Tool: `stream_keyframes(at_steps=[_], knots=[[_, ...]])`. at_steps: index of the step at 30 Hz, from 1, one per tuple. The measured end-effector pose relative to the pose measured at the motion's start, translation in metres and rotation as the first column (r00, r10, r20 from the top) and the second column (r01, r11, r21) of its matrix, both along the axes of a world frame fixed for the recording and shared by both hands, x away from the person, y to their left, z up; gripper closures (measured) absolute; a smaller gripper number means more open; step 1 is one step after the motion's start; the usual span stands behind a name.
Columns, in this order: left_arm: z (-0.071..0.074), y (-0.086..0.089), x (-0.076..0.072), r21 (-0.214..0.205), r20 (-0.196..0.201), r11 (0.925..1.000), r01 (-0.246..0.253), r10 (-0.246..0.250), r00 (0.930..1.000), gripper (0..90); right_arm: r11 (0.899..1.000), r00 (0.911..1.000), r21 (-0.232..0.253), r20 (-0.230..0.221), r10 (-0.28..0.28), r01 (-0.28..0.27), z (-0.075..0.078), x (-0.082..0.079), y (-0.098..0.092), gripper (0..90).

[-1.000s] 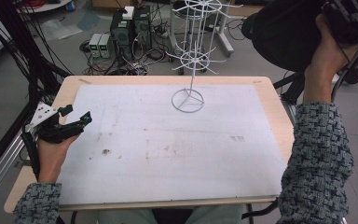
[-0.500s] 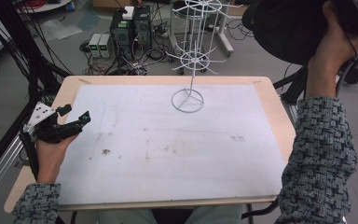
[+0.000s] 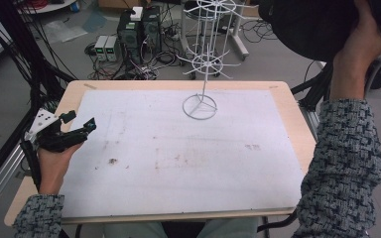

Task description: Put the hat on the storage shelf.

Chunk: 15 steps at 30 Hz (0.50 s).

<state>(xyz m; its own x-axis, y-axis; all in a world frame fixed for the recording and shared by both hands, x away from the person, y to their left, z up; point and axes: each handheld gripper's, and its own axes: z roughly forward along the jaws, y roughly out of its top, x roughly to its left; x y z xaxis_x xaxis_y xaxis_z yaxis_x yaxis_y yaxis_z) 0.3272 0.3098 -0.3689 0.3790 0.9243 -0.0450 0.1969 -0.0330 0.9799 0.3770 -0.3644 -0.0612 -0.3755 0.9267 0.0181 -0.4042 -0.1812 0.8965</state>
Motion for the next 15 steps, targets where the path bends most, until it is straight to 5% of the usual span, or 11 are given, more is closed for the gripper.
stream_keyframes(at_steps=[15], knots=[[0.0014, 0.0047, -0.0057, -0.002, 0.005, 0.9999, -0.011, 0.011, 0.9999, 22.2, 0.998, 0.9987, 0.031, 0.021, 0.046, -0.047, 0.0079, 0.0064, 0.0088, 72.5]])
